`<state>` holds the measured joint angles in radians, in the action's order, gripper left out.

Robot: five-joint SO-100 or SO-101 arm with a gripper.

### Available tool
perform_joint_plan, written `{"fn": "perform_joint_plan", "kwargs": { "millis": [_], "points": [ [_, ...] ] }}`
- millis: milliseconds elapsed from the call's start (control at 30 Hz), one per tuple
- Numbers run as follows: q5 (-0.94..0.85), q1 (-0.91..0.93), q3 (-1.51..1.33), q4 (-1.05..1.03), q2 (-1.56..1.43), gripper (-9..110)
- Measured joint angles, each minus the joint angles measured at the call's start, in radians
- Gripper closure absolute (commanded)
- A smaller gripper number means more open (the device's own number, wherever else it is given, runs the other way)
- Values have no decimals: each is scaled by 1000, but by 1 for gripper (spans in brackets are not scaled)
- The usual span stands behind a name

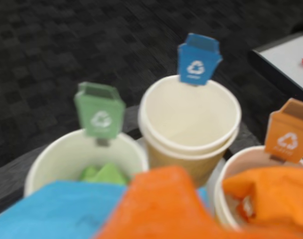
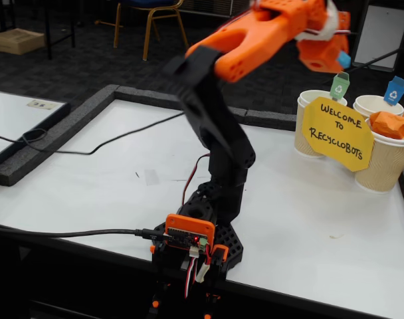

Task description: Sort rubbish by color.

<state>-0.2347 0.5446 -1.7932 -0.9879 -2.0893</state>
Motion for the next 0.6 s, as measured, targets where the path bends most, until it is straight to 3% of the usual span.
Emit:
{"fn": "perform_joint_plan", "kwargs": {
  "millis": [600],
  "points": [
    [0, 58, 601, -160, 551, 101]
  ]
}}
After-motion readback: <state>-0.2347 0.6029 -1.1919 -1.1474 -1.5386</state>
